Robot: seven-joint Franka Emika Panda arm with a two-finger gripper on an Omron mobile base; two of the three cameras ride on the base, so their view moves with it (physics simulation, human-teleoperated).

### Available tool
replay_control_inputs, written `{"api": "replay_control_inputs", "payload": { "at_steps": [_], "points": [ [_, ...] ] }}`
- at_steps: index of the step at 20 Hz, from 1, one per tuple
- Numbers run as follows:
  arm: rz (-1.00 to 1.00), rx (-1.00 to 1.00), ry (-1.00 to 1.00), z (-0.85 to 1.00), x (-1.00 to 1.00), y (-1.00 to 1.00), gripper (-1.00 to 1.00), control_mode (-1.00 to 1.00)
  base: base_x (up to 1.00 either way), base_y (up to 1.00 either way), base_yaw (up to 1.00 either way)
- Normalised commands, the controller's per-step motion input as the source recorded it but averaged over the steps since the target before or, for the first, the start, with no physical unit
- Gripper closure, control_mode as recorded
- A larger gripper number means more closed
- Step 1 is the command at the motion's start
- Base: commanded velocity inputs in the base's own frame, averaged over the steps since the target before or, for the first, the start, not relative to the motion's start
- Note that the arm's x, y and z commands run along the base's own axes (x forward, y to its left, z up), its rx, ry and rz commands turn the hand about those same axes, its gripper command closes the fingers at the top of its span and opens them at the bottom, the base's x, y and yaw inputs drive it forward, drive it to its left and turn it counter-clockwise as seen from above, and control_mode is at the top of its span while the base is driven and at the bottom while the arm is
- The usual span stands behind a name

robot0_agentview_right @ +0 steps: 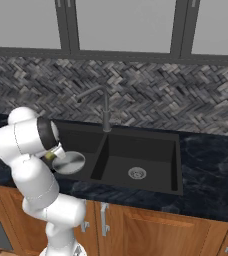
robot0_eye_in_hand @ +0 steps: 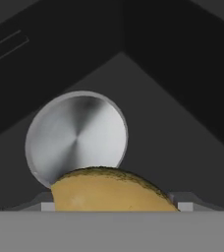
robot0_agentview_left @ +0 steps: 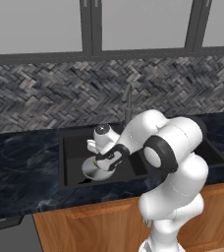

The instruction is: Pick the pan and sponge and place them into the sink. Then turn on the water.

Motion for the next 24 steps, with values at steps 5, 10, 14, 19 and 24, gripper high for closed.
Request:
{"api": "replay_control_inputs", "payload": {
  "at_steps": [5,10,14,19,24],
  "points": [
    [-0.03,0.01,0.03,-0.14,0.06,0.00,1.00,-1.00,0.00,0.00,0.00],
    [-0.03,0.00,0.02,-0.14,0.07,0.00,1.00,-1.00,0.00,0.00,0.00],
    [-0.03,0.00,0.02,-0.16,0.04,0.00,1.00,-1.00,0.00,0.00,0.00],
    [-0.03,0.00,0.02,-0.16,0.08,0.00,1.00,-1.00,0.00,0.00,0.00],
    [-0.03,0.00,0.02,-0.17,0.16,0.00,1.00,-1.00,0.00,0.00,0.00]
  ]
}}
